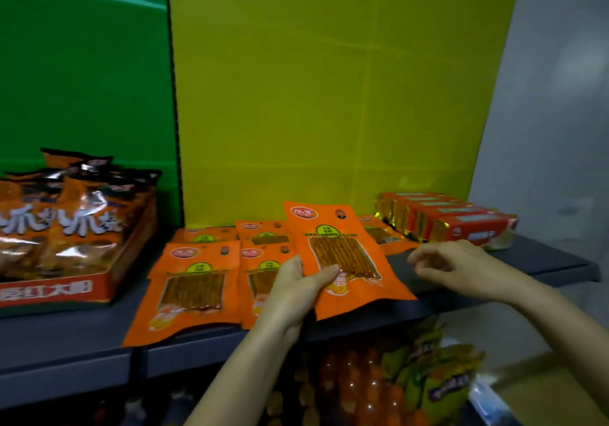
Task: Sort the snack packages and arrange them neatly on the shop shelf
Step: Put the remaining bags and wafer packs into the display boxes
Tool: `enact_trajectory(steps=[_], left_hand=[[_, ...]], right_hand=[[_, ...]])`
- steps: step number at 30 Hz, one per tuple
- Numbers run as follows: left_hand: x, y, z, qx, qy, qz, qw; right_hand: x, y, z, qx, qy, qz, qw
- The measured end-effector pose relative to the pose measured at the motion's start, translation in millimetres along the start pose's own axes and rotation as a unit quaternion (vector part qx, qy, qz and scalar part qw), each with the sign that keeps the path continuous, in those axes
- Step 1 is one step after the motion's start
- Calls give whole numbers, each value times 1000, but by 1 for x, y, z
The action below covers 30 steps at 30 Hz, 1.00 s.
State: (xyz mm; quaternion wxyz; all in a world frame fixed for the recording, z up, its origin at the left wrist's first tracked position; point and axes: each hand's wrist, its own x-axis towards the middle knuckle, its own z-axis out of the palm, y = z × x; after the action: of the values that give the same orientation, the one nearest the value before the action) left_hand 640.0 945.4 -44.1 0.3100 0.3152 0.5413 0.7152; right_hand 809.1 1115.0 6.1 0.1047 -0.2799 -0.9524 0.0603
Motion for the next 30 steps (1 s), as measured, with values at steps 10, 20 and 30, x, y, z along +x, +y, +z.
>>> enact_trajectory(steps=[10,20,30], left_hand=[[92,-50,114,232,95,-41,967],[71,-48,123,532,51,78,841],[39,-75,98,740,51,57,669]], right_hand=[[10,85,13,83,4,-37,996],[19,113,55,61,-83,-38,994],[7,119,60,47,-59,-42,996]])
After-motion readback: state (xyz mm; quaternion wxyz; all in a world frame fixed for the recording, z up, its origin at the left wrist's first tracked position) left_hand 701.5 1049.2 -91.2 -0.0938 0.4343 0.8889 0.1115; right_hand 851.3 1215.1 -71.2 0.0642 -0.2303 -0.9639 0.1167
